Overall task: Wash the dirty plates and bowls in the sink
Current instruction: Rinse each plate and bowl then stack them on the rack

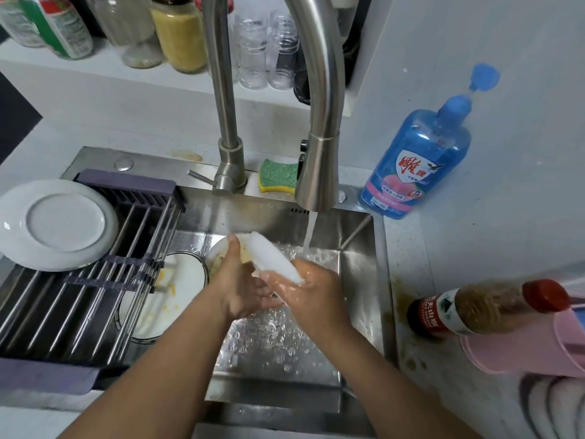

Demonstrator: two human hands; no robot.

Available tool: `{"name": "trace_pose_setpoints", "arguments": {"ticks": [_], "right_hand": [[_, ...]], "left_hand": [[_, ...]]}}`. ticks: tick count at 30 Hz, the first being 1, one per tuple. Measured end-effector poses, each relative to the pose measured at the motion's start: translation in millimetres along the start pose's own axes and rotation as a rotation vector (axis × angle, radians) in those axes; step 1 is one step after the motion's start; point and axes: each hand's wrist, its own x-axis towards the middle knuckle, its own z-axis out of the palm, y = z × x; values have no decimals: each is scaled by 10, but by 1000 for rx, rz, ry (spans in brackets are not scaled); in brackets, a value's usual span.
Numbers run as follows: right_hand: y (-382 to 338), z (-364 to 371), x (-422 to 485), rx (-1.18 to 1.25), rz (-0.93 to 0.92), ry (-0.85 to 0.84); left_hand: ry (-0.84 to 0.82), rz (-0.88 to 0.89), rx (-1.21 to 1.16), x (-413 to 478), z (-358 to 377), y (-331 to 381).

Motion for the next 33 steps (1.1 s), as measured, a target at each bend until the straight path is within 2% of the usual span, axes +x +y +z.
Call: {"name": "trace_pose_setpoints", "arguments": {"ticks": [2,4,6,8,11,16,19,22,25,30,33], "right_hand": [[173,43,-23,-295,-298,-71],[317,93,-45,-474,-503,-128],[446,76,-71,-560,-620,-147],[558,40,-119,-633,-635,-197],[701,-32,-195,-626,-503,-258],[905,-72,-155,-530,-283,-21],[832,-99,-39,-509,-19,148],[728,-92,121,-177,292,99],[728,-18,174,-111,375,-14],[627,246,78,66,473,242],[666,356,30,164,520,235]], "left_hand": [[-86,-35,-10,-54,-106,85],[-146,-43,13,-127,-167,118],[-134,-45,33,-116,-232,114],[-87,1,61,-82,-296,50],[31,131,70,18,-391,-56],[152,314,-4,176,-449,-140],[186,365,-9,179,-410,-160],[225,383,-29,162,-362,-171],[221,437,-8,142,-315,-204],[130,414,24,-17,-63,-644],[84,421,11,-57,21,-829]]}}
